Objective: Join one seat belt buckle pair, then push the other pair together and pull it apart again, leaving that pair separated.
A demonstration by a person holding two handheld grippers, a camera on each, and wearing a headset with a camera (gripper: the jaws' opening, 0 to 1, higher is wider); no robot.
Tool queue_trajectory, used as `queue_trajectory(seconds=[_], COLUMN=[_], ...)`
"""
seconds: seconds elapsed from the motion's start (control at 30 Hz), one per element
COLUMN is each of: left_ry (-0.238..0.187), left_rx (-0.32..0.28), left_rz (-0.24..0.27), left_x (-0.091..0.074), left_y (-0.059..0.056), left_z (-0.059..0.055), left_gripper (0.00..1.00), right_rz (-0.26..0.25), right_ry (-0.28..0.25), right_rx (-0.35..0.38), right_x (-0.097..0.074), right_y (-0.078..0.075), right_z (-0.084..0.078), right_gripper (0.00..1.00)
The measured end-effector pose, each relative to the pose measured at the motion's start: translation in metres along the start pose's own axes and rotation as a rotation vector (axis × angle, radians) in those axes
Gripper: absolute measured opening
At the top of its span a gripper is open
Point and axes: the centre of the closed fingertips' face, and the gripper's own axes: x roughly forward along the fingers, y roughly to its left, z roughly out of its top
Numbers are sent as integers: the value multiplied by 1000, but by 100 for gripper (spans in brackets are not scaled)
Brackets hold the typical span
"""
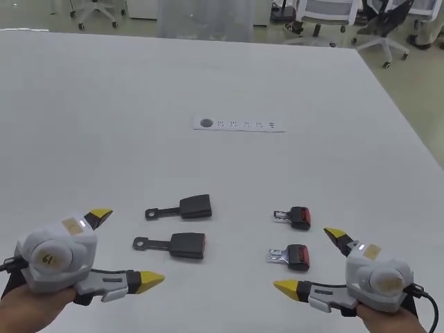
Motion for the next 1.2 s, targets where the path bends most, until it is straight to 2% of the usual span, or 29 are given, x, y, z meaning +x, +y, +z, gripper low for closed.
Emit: queue_trajectory(seconds=[0.3,0.67,0.77,1.07,1.2], left_ry=[7,17,26,43,65], left_rx=[14,47,49,60,80], left_rz=[-17,-42,-55,-80,-101], left_x=[5,17,22,37,45], left_y=[-1,-2,-2,-2,-4], left_z=[2,7,6,6,2], left_gripper=[100,100,100,100,100], right_rz=[15,42,61,115,136], right_ry=[5,37,76,114,128], right_rx=[-10,-31,-50,-78,-91], right_x=[2,3,4,10,13], right_y=[-1,-12,-13,-14,-18], right_z=[1,-4,-12,-18,-20], right_gripper=[97,95,92,87,86])
